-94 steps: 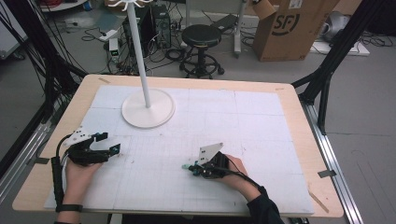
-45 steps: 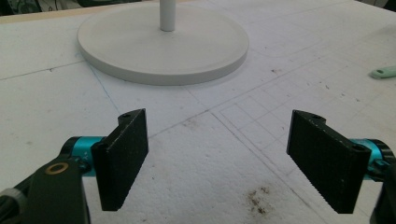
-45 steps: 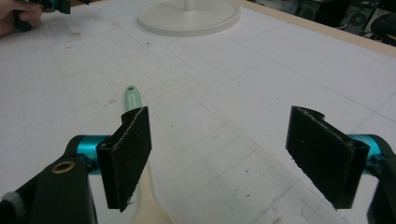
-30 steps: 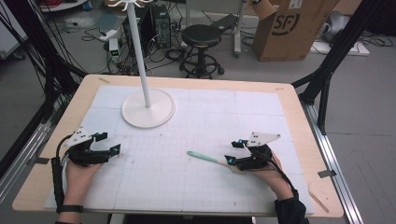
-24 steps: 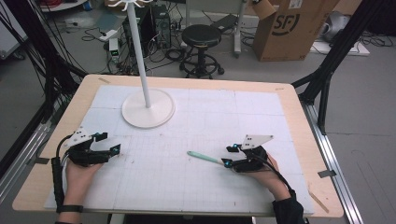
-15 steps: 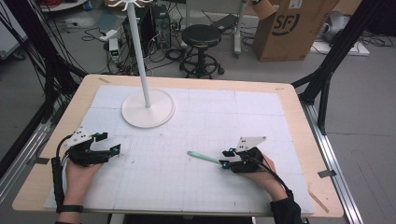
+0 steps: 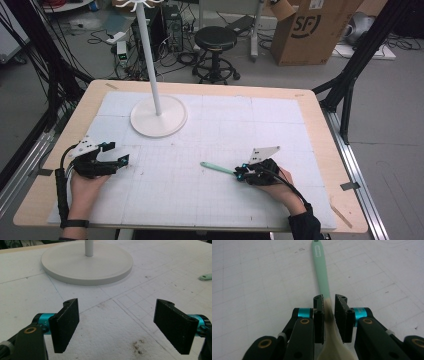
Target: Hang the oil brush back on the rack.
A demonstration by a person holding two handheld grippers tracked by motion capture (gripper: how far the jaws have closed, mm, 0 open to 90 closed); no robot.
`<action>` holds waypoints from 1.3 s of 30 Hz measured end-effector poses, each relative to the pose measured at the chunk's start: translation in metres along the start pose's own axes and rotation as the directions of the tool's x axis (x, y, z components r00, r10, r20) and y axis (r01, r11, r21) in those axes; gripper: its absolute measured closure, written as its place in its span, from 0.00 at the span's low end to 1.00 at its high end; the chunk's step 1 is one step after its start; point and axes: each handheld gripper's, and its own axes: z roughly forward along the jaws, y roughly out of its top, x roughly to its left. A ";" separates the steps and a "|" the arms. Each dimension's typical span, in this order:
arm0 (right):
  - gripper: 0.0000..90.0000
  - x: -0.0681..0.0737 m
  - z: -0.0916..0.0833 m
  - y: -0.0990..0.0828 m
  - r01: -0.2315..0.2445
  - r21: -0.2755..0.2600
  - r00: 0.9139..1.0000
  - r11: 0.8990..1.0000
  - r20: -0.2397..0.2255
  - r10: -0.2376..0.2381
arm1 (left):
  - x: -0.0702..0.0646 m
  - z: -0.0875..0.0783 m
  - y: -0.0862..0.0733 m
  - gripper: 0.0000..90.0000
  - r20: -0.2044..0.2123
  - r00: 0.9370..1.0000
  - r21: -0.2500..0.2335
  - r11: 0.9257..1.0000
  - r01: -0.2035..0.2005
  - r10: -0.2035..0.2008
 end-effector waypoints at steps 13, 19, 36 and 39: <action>0.91 -0.002 0.000 0.002 -0.051 0.016 0.999 0.999 -0.010 0.051 | 0.000 0.000 0.000 0.24 0.000 1.000 0.003 1.000 -0.003 0.003; 0.92 -0.003 0.000 0.002 -0.067 0.014 0.998 0.998 -0.015 0.068 | 0.000 0.000 0.000 0.24 0.002 1.000 0.002 1.000 -0.001 0.001; 0.92 -0.008 -0.012 0.023 -0.125 -0.152 0.991 0.980 0.016 0.129 | 0.000 0.000 0.000 0.24 0.002 1.000 0.001 1.000 0.000 0.000; 0.92 -0.009 -0.016 0.035 -0.134 -0.183 0.990 0.974 0.016 0.139 | 0.001 0.000 0.000 0.24 0.006 1.000 0.000 1.000 0.003 -0.003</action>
